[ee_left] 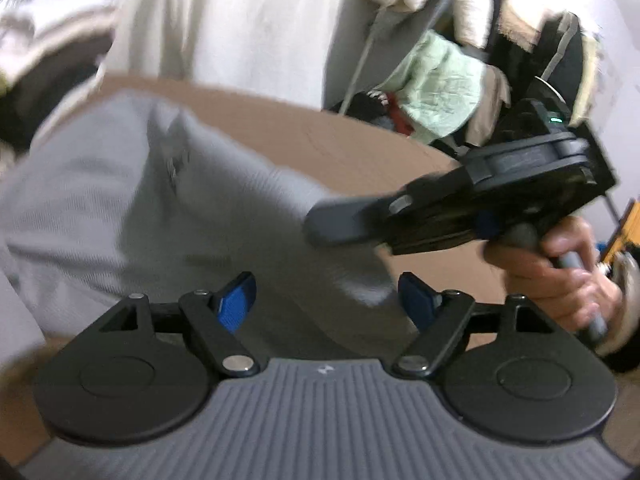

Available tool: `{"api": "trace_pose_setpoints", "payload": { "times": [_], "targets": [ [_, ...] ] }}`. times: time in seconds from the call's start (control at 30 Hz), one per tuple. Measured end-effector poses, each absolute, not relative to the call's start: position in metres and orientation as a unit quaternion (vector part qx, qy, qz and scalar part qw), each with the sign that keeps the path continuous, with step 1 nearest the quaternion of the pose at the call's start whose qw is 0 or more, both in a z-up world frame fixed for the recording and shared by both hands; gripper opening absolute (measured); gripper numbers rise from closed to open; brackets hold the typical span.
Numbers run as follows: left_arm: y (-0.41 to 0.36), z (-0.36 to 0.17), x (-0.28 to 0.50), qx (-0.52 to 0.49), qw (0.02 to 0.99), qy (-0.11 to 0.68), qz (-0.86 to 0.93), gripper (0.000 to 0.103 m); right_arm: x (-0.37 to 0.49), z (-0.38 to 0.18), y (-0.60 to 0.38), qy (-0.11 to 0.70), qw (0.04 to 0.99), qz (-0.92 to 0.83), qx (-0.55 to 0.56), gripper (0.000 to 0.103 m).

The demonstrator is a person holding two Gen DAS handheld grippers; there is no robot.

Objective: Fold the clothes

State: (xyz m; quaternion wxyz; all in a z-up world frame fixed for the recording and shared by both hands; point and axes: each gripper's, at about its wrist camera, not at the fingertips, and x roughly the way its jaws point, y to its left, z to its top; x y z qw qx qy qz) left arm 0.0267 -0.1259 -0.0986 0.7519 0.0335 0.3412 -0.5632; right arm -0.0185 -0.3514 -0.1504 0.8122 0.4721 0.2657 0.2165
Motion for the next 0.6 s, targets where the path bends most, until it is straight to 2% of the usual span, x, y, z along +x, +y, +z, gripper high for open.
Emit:
{"api": "trace_pose_setpoints", "payload": {
  "times": [0.1,0.13,0.17,0.2,0.4,0.5,0.6],
  "targets": [
    [-0.117,-0.092,0.033,0.058,0.803,0.322,-0.498,0.077,-0.018,-0.147,-0.347,0.278,0.827,0.210,0.442,0.008],
    [-0.114,-0.090,0.035,0.066,0.819,0.314,-0.475,0.059,-0.016,-0.146,-0.343,0.282,0.827,0.215,0.436,0.008],
    [-0.111,-0.088,0.037,0.074,0.834,0.307,-0.452,0.021,-0.015,-0.145,-0.338,0.287,0.828,0.218,0.429,0.011],
    [-0.109,-0.086,0.039,0.082,0.849,0.299,-0.428,0.002,-0.014,-0.143,-0.337,0.294,0.830,0.217,0.421,0.014],
    [-0.091,-0.073,0.052,0.129,0.919,0.248,-0.279,0.003,-0.020,-0.146,-0.346,0.304,0.833,0.186,0.422,0.015],
    [-0.055,-0.060,0.071,0.115,0.950,0.219,-0.189,0.003,-0.021,-0.150,-0.356,0.306,0.836,0.158,0.427,0.016],
    [-0.030,-0.052,0.082,0.101,0.966,0.197,-0.135,0.003,-0.016,-0.163,-0.360,0.314,0.835,0.137,0.430,0.023]
  ]
}}
